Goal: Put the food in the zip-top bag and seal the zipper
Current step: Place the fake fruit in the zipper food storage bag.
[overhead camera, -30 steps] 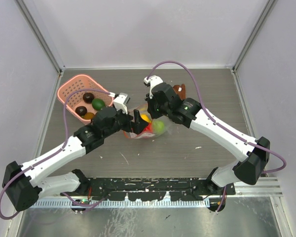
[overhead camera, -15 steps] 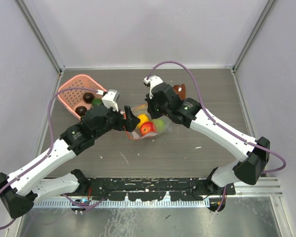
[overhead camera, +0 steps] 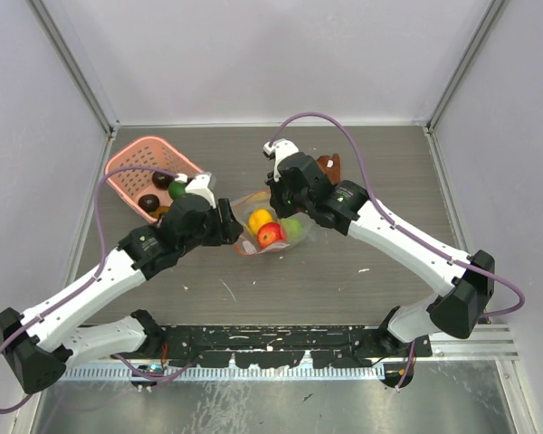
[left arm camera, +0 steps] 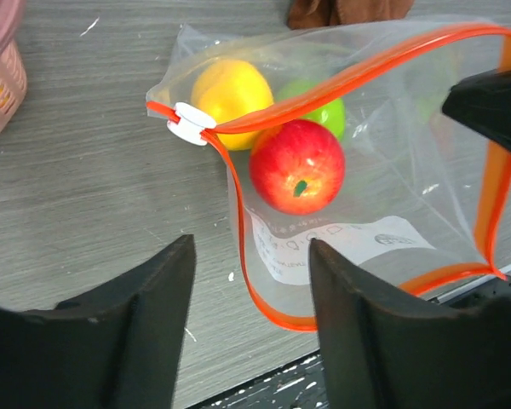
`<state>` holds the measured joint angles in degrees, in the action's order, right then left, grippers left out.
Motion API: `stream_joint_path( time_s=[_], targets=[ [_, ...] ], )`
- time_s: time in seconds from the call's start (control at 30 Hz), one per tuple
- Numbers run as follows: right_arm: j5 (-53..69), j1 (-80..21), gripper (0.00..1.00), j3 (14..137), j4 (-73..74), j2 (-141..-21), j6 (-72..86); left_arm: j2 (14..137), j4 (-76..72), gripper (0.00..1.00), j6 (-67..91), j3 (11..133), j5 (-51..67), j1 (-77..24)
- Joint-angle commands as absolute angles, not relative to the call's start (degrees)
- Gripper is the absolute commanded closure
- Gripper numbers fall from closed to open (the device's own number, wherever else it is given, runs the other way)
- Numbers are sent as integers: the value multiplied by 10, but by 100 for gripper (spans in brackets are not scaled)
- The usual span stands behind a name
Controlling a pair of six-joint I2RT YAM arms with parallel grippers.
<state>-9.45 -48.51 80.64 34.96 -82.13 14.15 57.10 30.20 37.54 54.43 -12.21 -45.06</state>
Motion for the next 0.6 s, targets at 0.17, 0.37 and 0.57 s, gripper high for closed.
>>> stream_joint_path(
  time_s=[0.17,0.37,0.57],
  targets=[
    [-106,-484,100,798,317,-791,147,623,304,75,401,569,-119,-453],
    [-157,-484,100,793,335,-790,142,616,325,88,374,611,-117,-453],
    [-215,-483,100,788,359,-785,131,622,361,92,343,676,-108,-453]
  ],
)
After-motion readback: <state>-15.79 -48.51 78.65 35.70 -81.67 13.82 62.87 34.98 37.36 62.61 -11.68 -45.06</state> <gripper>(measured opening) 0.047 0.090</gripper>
